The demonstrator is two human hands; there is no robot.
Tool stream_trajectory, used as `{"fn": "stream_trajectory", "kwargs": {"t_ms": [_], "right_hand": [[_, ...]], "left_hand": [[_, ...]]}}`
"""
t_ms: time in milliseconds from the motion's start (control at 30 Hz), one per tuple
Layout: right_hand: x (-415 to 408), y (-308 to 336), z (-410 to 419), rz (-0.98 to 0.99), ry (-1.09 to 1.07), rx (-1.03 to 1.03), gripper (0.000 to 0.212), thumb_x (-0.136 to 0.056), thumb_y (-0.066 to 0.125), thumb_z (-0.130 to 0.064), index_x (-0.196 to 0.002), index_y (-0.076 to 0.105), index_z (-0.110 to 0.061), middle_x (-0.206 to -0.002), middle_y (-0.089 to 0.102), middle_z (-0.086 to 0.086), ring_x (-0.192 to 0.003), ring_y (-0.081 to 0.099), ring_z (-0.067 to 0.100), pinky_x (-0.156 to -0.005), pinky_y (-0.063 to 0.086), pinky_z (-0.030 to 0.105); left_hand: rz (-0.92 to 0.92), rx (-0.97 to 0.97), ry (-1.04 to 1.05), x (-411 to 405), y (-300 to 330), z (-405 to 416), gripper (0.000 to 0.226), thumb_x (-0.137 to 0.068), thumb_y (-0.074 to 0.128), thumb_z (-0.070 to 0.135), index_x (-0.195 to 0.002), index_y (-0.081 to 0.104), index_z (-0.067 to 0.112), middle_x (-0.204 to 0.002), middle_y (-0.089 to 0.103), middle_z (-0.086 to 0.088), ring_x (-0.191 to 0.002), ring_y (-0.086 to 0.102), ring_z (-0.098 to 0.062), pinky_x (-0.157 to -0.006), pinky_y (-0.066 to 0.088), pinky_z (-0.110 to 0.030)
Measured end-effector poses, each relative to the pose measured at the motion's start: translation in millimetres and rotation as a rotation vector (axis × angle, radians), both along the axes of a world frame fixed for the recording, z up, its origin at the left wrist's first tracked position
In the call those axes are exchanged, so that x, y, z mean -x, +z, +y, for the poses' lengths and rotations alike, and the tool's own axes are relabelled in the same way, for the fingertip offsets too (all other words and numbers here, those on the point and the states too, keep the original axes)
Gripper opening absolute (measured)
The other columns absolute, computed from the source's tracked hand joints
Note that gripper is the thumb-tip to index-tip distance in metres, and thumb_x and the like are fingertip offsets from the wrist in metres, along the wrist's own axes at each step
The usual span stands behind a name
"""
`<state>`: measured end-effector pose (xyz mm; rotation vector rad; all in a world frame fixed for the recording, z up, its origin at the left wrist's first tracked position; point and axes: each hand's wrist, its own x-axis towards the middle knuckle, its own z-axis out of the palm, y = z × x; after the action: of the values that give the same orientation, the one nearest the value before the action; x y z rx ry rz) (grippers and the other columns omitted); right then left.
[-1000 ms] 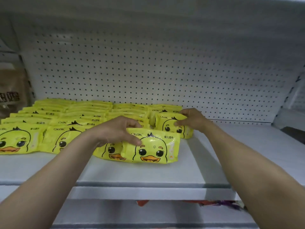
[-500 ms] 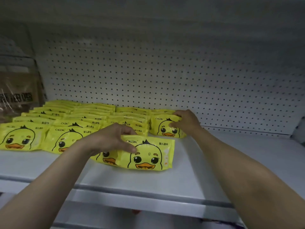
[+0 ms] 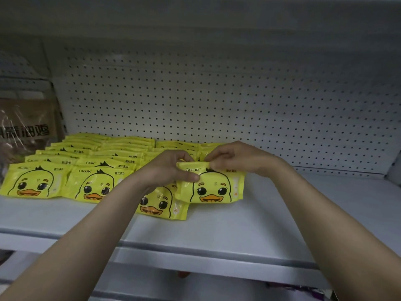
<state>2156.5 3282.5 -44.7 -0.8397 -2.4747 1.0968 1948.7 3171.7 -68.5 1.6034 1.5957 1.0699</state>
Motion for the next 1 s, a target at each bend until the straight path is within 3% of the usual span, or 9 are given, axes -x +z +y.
{"fn": "stream_trajectory", "kwargs": {"t_ms": [133,233,300,367,467,633,733,867,1000], "right_hand": [[-2.1,1.3,-6.4,-0.114,-0.037,-0.155,0.032,-0.071,0.087,-0.03,-0.098,0.071,-0.025,-0.096,0.075,-0.007,-0.09,0.071,0.013,-0.086,0.057,0.034],[-11.7,3.8,0.2,-0.11,-0.071,-0.169,0.024,-0.072,0.087,-0.024,-0.089,0.07,-0.027,-0.093,0.076,-0.008,-0.084,0.071,0.009,-0.08,0.056,0.027],[-19.9,4.0,8.5,-0.13,-0.128,-0.204,0.024,-0.071,0.087,-0.025,-0.087,0.07,-0.028,-0.092,0.075,-0.01,-0.084,0.07,0.007,-0.079,0.054,0.024],[-27.0,0.2,20.2,-0.172,-0.199,-0.264,0.024,-0.07,0.088,-0.029,-0.086,0.07,-0.027,-0.089,0.074,-0.01,-0.082,0.067,0.007,-0.075,0.05,0.022],[-32.4,-9.9,38.3,-0.249,-0.276,-0.296,0.027,-0.069,0.088,-0.031,-0.088,0.071,-0.025,-0.088,0.071,-0.009,-0.08,0.063,0.008,-0.067,0.046,0.021],[-22.3,-26.9,54.2,-0.278,-0.281,-0.285,0.031,-0.07,0.088,-0.032,-0.094,0.071,-0.023,-0.079,0.062,-0.016,-0.075,0.055,0.002,-0.061,0.038,0.017],[-12.5,-33.5,62.8,-0.277,-0.29,-0.309,0.035,-0.07,0.088,-0.034,-0.098,0.071,-0.022,-0.088,0.066,-0.011,-0.084,0.058,0.006,-0.066,0.042,0.019],[-3.8,-40.9,71.5,-0.271,-0.337,-0.351,0.043,-0.068,0.088,-0.038,-0.105,0.072,-0.024,-0.1,0.069,-0.005,-0.097,0.062,0.016,-0.088,0.051,0.034],[3.7,-45.5,71.9,-0.278,-0.382,-0.472,0.051,-0.068,0.086,-0.043,-0.112,0.07,-0.025,-0.105,0.067,-0.006,-0.099,0.06,0.015,-0.087,0.05,0.035]], "left_hand": [[-0.003,-0.075,0.006,-8.8,6.3,7.4,0.03,-0.069,0.086,0.018,-0.092,0.067,0.012,-0.09,0.073,-0.005,-0.076,0.069,-0.017,-0.069,0.054,-0.031],[-0.082,-0.186,0.047,-11.8,1.5,15.5,0.017,-0.078,0.079,0.019,-0.091,0.068,0.015,-0.085,0.073,0.002,-0.078,0.068,-0.012,-0.068,0.051,-0.023],[0.091,-0.263,0.106,-8.7,-4.9,23.4,0.016,-0.086,0.071,0.029,-0.1,0.069,0.021,-0.099,0.071,0.009,-0.094,0.065,-0.009,-0.078,0.048,-0.022],[0.377,-0.227,0.113,-4.6,-13.9,29.8,0.033,-0.093,0.058,0.042,-0.122,0.062,0.027,-0.125,0.062,0.01,-0.115,0.054,-0.01,-0.091,0.043,-0.025],[0.654,-0.085,0.114,-0.3,-28.2,36.9,0.052,-0.097,0.04,0.054,-0.144,0.042,0.032,-0.154,0.037,0.001,-0.146,0.021,-0.024,-0.116,0.023,-0.042],[0.825,-0.043,0.124,1.6,-40.0,41.8,0.059,-0.096,0.031,0.061,-0.149,0.032,0.036,-0.16,0.021,-0.001,-0.15,0.008,-0.024,-0.119,0.012,-0.049],[0.87,-0.07,0.133,2.9,-44.1,41.7,0.059,-0.096,0.031,0.061,-0.149,0.031,0.036,-0.16,0.021,-0.001,-0.15,0.007,-0.024,-0.12,0.012,-0.047],[0.882,-0.107,0.148,4.0,-48.5,42.6,0.057,-0.096,0.032,0.061,-0.148,0.033,0.036,-0.16,0.023,-0.001,-0.149,0.009,-0.024,-0.119,0.014,-0.047],[0.901,-0.132,0.159,5.0,-51.4,43.2,0.057,-0.097,0.031,0.06,-0.148,0.033,0.035,-0.16,0.023,-0.001,-0.149,0.01,-0.025,-0.119,0.015,-0.046]]}}
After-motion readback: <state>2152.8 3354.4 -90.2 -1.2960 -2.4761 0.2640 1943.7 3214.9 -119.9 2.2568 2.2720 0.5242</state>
